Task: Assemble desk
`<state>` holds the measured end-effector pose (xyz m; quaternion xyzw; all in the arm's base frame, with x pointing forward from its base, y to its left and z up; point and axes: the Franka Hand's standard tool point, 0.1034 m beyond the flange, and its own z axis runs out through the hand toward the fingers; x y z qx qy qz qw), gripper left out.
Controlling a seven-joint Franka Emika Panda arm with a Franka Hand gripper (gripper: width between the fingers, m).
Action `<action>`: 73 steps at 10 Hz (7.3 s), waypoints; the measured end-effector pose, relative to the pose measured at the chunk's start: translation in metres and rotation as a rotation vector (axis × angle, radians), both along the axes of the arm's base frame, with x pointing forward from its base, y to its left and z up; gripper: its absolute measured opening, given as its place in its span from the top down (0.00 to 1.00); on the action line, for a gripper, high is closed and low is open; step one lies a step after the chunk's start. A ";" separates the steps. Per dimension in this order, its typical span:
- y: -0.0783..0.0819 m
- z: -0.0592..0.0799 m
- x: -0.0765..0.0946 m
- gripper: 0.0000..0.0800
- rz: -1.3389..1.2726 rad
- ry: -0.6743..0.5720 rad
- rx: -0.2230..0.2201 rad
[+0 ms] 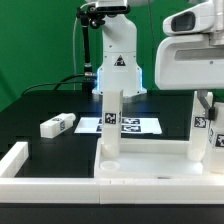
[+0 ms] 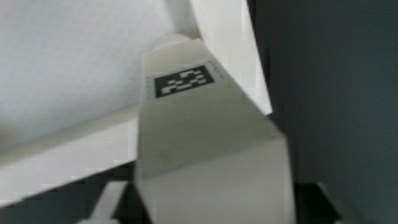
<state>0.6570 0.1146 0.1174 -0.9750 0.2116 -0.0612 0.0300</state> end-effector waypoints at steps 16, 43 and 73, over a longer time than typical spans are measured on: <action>-0.008 -0.006 -0.015 0.20 -0.905 0.088 0.176; -0.014 -0.008 -0.020 0.64 -1.219 0.116 0.214; -0.013 -0.010 -0.016 0.64 -1.301 0.130 0.213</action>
Offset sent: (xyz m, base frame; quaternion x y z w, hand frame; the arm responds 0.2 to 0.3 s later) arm -0.0086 -0.0090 -0.0016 -0.0262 -0.0298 0.3305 0.9430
